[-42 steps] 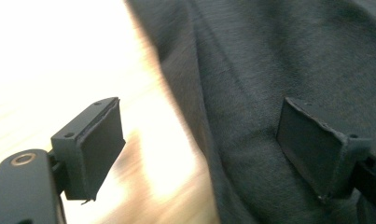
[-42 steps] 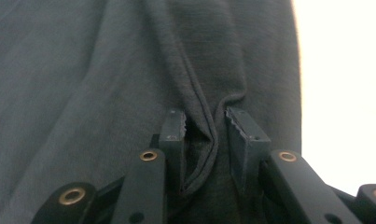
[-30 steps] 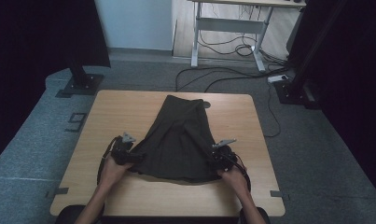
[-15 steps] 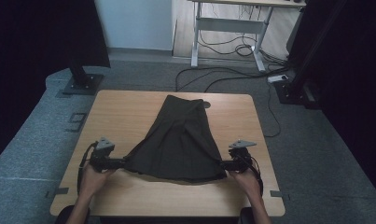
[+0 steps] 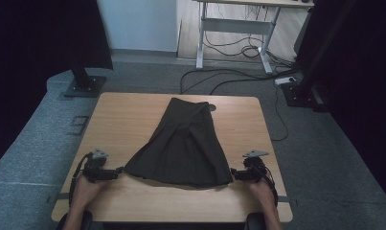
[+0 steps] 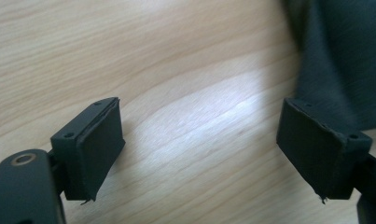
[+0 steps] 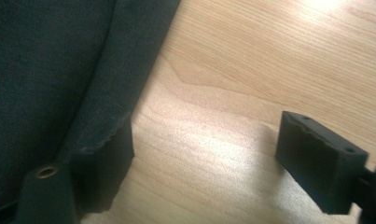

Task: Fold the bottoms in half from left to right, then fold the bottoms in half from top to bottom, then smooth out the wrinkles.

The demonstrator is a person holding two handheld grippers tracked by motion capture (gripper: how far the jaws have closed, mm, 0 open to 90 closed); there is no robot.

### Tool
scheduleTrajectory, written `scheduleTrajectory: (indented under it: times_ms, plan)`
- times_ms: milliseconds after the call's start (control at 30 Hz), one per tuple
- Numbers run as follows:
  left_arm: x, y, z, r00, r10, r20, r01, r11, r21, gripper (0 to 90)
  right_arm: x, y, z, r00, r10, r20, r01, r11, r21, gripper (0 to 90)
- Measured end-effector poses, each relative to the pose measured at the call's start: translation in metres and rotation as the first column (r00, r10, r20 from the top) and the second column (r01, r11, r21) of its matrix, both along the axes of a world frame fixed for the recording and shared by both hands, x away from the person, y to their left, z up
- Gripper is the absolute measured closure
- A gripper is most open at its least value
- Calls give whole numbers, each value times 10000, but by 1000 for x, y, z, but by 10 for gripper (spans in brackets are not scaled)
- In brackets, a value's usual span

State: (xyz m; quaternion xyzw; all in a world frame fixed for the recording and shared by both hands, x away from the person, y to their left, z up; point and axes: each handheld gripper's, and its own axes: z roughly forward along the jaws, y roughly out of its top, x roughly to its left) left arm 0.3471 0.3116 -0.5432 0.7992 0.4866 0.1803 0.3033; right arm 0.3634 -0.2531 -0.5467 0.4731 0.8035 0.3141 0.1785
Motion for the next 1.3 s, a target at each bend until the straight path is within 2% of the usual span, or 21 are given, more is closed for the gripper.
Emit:
scheduleTrajectory:
  times_ms: [133,267,533,667,767,900,1033,1133,1300]
  plan:
    - [-1,2,-3,9996,-96,258,99,9999,-129,124,0,1,-5,9995,-73,303,67,9998,171,86]
    - [-1,2,-3,9996,-71,264,74,9999,-117,120,0,0,-7,9990,-91,439,81,9997,239,69]
    - [3,1,2,10000,-25,9,25,10000,10,137,0,-1,-7,9990,-49,444,37,9996,262,70]
    - [4,2,12,9995,28,325,-20,9997,-245,136,1,-2,-5,9994,-101,332,92,9996,266,96]
    - [5,0,21,9985,21,550,7,9987,-505,137,3,-4,-3,9998,-69,210,57,9983,574,112]
    - [10,-10,30,9971,-214,727,269,9968,-755,133,7,-2,4,9993,-41,374,13,9973,738,118]
    - [19,-25,36,9950,-567,818,621,9959,-652,127,13,2,11,9991,-22,413,-14,9963,864,119]
    - [27,-38,40,9932,-787,853,850,9937,-733,127,19,7,18,9990,55,445,-106,9935,1137,119]
    - [45,-62,46,9900,-1122,854,1192,9896,-811,126,27,20,31,9981,285,552,-353,9914,1260,119]
